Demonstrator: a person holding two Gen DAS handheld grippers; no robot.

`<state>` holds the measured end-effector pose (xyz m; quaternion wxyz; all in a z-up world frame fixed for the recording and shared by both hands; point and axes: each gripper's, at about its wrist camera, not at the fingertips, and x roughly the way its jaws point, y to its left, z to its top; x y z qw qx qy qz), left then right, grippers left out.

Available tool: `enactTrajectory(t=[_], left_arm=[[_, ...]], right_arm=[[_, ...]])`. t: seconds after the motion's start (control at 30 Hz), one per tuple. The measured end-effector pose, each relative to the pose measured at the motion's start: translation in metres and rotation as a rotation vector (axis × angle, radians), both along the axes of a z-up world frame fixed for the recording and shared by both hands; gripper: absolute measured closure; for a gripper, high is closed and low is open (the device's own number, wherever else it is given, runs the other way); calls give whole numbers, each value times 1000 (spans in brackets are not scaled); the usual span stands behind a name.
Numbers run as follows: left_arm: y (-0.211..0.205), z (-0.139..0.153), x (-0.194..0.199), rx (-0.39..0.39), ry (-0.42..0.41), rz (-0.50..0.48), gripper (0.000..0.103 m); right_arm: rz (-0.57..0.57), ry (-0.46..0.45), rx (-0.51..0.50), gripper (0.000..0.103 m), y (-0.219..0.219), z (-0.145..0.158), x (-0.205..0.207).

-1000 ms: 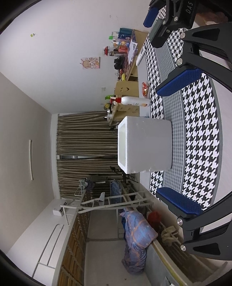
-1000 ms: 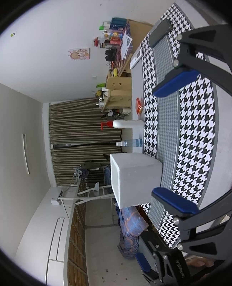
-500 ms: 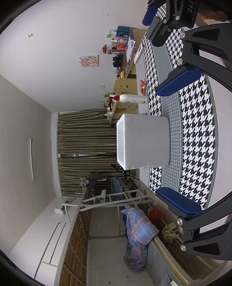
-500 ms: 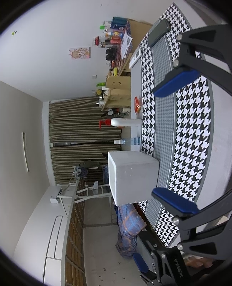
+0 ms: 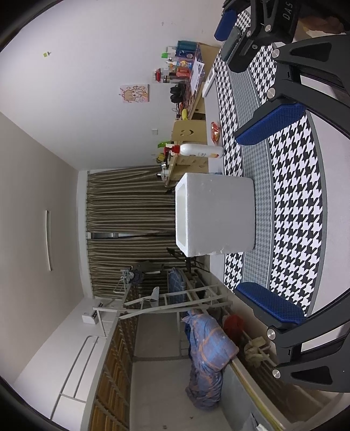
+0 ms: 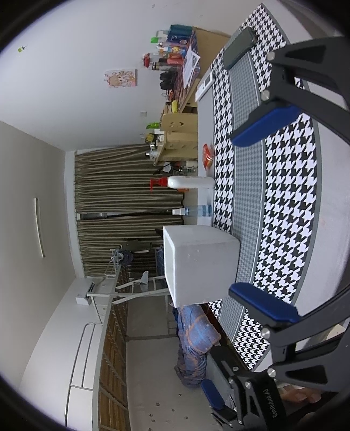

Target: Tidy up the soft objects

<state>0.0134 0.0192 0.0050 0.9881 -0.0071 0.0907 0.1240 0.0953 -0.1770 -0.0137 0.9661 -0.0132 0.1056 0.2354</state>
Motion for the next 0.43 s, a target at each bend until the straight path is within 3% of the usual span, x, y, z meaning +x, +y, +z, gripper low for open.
enactTrajectory(t=[0.43], left_arm=[[0, 0, 0, -4, 3, -2, 1]], right_arm=[[-3, 11, -10, 1, 1, -3, 4]])
